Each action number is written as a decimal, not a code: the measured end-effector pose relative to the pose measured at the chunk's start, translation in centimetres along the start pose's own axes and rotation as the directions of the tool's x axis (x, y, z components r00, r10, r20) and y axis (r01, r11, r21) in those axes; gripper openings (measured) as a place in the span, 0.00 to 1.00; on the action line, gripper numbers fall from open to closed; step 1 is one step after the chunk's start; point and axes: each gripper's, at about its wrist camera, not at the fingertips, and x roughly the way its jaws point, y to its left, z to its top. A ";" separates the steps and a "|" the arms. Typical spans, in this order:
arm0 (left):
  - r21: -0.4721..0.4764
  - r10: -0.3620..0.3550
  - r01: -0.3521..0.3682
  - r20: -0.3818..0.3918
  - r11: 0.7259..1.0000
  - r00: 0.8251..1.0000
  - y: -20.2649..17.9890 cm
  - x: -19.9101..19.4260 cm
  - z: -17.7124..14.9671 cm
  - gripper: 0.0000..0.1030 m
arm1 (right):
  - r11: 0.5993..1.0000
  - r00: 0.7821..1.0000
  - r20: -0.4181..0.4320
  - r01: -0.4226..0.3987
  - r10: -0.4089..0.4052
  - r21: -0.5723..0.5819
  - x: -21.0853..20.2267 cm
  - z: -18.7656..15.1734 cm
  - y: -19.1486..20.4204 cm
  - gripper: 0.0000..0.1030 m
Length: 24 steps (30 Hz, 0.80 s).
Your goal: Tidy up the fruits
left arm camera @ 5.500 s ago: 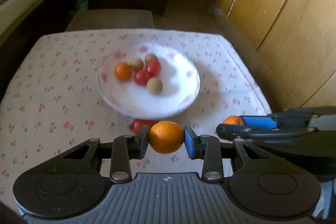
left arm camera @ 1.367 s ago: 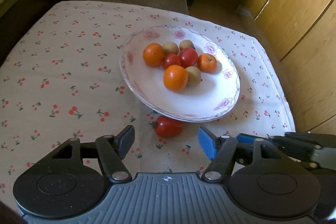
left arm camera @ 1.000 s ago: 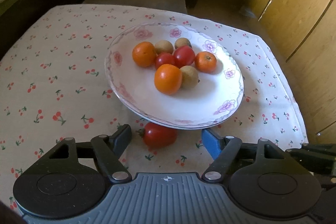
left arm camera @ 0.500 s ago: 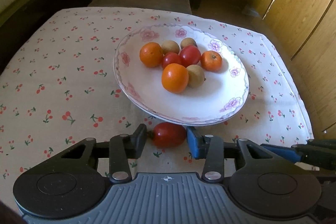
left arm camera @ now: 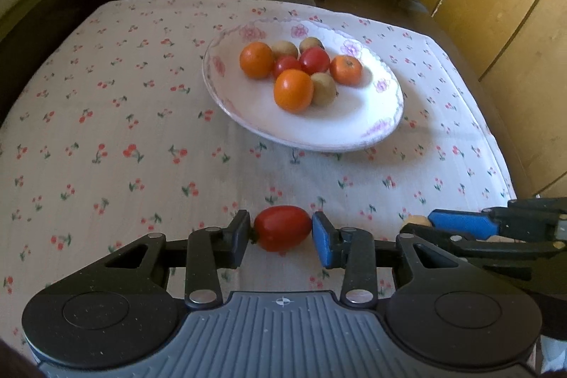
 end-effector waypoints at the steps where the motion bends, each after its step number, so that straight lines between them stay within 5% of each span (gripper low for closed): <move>1: 0.001 -0.006 0.006 -0.003 1.000 1.000 0.0 -0.2 -0.3 0.45 | 1.000 1.000 0.000 -0.003 0.003 0.003 -0.1 -0.2 0.1 0.27; 24: 0.031 0.006 -0.006 -0.003 1.000 1.000 -0.4 -0.5 -1.5 0.55 | 1.000 0.999 -0.038 -0.005 0.005 -0.014 0.8 -1.0 0.7 0.28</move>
